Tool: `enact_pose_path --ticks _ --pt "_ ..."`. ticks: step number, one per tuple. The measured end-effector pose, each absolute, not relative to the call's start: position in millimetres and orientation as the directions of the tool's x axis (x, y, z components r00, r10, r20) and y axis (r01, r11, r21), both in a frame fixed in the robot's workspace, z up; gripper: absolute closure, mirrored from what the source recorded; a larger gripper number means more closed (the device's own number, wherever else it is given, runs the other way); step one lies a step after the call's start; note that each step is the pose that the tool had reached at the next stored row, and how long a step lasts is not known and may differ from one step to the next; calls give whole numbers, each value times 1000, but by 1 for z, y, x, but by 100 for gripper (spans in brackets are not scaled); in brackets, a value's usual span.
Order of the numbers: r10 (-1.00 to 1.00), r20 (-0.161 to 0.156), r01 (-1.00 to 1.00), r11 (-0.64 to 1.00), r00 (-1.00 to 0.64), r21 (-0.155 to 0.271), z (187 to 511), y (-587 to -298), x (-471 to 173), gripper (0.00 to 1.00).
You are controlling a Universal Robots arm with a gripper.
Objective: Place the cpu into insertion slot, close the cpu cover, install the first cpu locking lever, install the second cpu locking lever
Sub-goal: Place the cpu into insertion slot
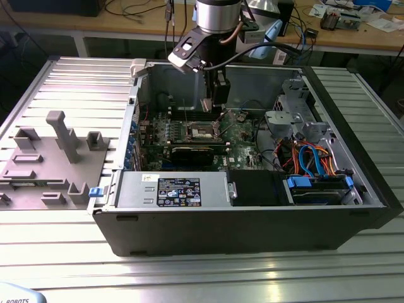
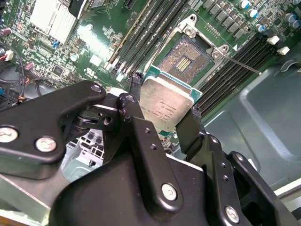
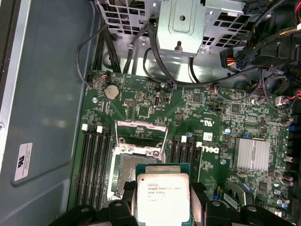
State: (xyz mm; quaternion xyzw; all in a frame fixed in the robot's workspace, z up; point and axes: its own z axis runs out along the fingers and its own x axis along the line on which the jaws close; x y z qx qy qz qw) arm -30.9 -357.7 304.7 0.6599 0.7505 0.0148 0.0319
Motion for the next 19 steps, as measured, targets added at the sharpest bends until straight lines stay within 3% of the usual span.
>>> enact_pose_path --ticks 19 --pt "994 -29 993 103 -101 64 303 -358 -31 46"
